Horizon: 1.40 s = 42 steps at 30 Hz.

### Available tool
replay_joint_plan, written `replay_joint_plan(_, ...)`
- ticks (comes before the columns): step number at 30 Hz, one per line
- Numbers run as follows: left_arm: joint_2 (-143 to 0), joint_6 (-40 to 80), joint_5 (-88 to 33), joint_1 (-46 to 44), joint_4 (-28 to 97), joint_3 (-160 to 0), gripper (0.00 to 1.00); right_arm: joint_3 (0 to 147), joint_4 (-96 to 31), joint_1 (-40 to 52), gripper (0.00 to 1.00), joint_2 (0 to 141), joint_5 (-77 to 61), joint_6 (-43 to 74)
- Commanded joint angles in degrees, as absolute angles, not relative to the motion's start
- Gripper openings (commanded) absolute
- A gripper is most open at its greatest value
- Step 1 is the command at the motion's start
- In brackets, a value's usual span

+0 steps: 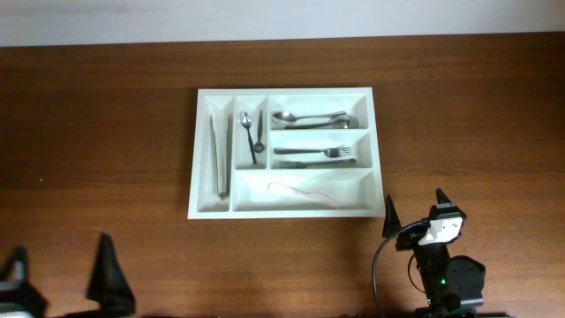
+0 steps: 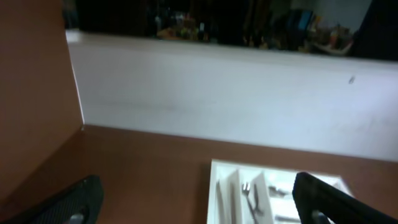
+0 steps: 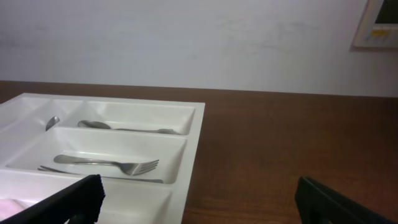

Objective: Pack container

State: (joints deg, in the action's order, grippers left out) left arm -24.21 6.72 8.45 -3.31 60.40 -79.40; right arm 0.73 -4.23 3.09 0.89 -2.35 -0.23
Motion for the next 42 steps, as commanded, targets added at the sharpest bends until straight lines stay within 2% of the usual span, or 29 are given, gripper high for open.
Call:
replay_joint_plan(1, -17.9, 6.8, 8.8, -2.1, 57.2, -66.3, 0.99, 0.3, -4.3, 2.8, 0.99, 0.2, -1.7, -0.1)
replay_joint_plan(9, -7.1, 6.8, 8.8, 1.2, 35.0, -36.5, 0.99, 0.3, -4.3, 2.8, 0.99, 0.2, -1.6, -0.1)
replay_joint_plan(24, -6.3, 6.9, 8.3, 1.7, 6.7, -10.1, 0.99, 0.3, -4.3, 2.8, 0.99, 0.2, -1.6, -0.1)
replay_joint_plan(28, -6.3, 6.8, 8.4, 1.7, 2.9, -7.1, 0.99, 0.3, -4.3, 2.8, 0.99, 0.2, -1.7, -0.1)
replay_joint_plan(42, -0.3, 6.8, 8.4, 1.7, 2.3, -0.9, 0.99, 0.3, -4.3, 2.8, 0.99, 0.2, -1.6, -0.1)
